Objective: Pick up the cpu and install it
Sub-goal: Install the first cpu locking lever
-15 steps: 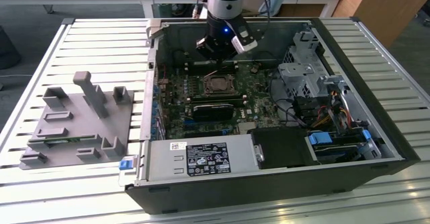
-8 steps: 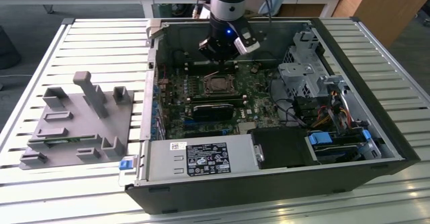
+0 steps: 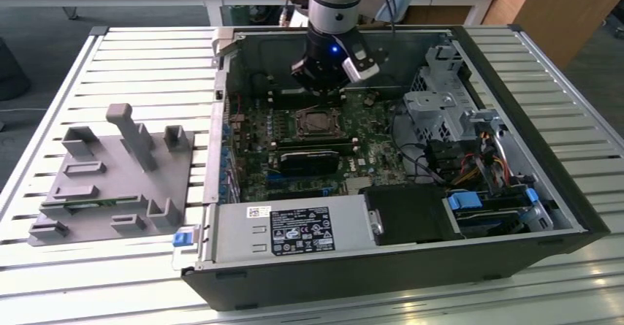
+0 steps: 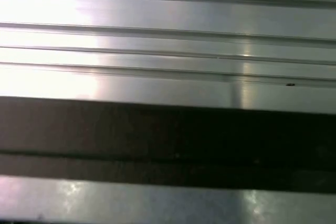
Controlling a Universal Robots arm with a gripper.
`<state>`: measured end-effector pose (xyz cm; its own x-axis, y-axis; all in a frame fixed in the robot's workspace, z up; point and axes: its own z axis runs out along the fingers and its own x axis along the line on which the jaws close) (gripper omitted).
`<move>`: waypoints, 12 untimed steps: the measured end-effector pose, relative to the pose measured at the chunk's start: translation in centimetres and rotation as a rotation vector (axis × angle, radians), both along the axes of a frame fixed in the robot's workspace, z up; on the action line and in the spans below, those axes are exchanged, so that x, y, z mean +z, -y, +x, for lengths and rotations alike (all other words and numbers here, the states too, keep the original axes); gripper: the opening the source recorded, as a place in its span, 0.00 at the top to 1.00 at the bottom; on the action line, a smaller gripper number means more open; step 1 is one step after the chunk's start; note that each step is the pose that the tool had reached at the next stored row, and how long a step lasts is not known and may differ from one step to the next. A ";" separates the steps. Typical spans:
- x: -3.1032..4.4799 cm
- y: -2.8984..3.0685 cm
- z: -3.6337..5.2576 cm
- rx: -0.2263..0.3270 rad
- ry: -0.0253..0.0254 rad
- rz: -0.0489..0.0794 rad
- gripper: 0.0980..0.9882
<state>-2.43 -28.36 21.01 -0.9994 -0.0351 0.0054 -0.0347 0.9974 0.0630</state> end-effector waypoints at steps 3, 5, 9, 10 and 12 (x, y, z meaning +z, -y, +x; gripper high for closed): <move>-0.33 -0.01 0.13 0.000 0.0000 0.000 0.99; -0.58 -0.01 0.18 0.000 -0.0001 0.000 0.99; -1.02 -0.01 0.24 0.000 0.0000 0.000 0.99; -1.02 -0.01 0.24 0.000 -0.0001 0.000 0.99; -0.96 -0.01 0.24 0.000 -0.0001 0.000 0.99</move>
<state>-2.19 -28.35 20.05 -0.9994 -0.0351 0.0055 -0.0346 0.9974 0.0627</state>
